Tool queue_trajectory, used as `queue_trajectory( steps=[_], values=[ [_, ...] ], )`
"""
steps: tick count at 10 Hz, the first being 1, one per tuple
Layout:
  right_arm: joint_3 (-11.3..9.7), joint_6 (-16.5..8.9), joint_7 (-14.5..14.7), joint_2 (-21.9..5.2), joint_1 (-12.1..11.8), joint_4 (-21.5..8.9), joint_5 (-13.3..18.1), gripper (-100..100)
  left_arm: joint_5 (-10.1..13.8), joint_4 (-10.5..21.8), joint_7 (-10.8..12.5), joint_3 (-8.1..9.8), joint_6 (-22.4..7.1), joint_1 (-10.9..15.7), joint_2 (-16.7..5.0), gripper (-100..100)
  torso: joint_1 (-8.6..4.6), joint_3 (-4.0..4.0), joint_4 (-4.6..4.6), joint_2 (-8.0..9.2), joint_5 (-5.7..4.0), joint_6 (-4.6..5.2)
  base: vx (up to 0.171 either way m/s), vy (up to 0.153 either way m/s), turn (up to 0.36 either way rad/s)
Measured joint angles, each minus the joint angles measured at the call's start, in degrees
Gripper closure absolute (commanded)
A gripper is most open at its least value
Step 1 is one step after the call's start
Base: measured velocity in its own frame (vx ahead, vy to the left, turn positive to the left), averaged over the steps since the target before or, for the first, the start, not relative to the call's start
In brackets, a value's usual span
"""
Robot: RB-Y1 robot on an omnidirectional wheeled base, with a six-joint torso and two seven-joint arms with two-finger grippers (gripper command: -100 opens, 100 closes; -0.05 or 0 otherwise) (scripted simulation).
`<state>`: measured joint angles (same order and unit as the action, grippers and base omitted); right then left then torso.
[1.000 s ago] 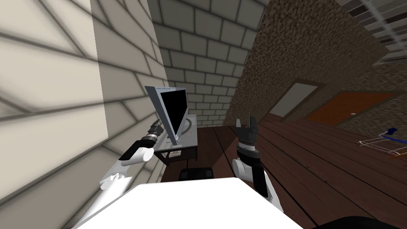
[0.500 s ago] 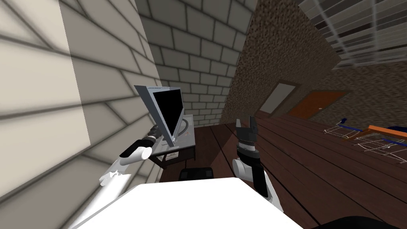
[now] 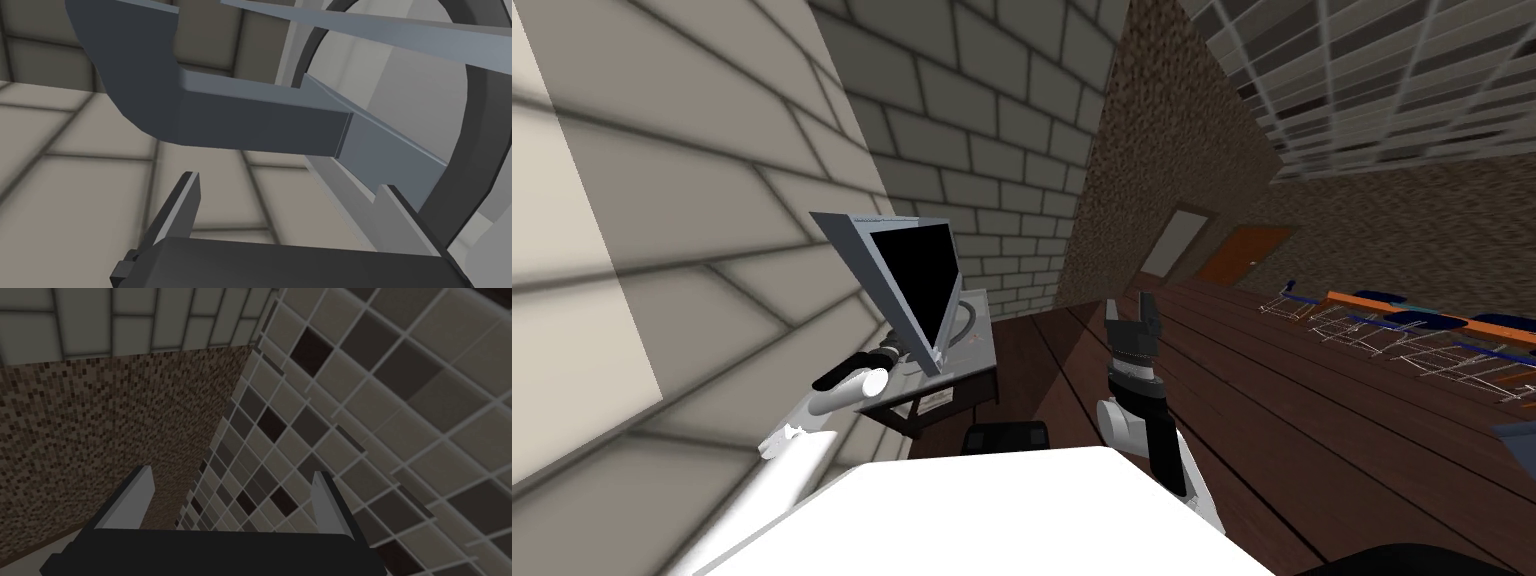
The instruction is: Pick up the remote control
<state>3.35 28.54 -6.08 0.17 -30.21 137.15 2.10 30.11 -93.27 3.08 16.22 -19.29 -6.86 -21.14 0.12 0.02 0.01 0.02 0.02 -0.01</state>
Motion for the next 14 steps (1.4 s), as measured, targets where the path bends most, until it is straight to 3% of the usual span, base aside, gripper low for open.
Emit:
queue_trajectory(
  steps=[2,3,6,10,12,14],
  values=[
    [0.01,0.0,0.0,0.0,-0.01,0.0,0.0,0,0.25,1.99,0.16,0.78,-2.85,0.34,-0.04,-100,-0.03,-0.01,-0.01,-0.02,0.01,-0.07,-0.007,0.009,-0.131],
    [0.0,0.0,0.0,0.0,0.0,0.0,0.0,0,1.35,4.02,0.0,1.17,-3.82,1.09,-1.04,-100,-0.03,-0.01,0.0,-0.02,0.0,0.01,-0.01,0.02,-0.167],
    [0.01,0.0,0.0,0.0,-0.01,0.0,0.0,0,1.24,8.97,0.09,2.94,-8.23,2.98,-1.15,-100,0.02,-0.02,-0.01,-0.03,0.02,-0.06,-0.004,0.021,-0.129],
    [0.01,0.0,0.0,0.0,-0.01,0.0,0.0,0,4.54,15.33,-0.69,4.37,-12.14,4.19,-4.19,-100,0.06,-0.02,-0.01,-0.04,0.02,-0.03,-0.005,0.026,-0.215],
    [0.0,0.0,0.0,0.0,0.0,0.0,0.0,0,5.35,19.08,-1.09,5.46,-14.73,5.03,-5.31,-100,0.06,-0.02,-0.01,-0.04,0.02,-0.01,-0.004,0.033,-0.231],
    [0.01,0.0,0.0,0.0,-0.02,0.0,0.0,0,4.99,20.45,-0.79,6.09,-16.61,4.67,-5.15,-100,-0.01,-0.03,-0.02,-0.05,0.01,-0.1,-0.001,0.005,0.045]
  ],
)
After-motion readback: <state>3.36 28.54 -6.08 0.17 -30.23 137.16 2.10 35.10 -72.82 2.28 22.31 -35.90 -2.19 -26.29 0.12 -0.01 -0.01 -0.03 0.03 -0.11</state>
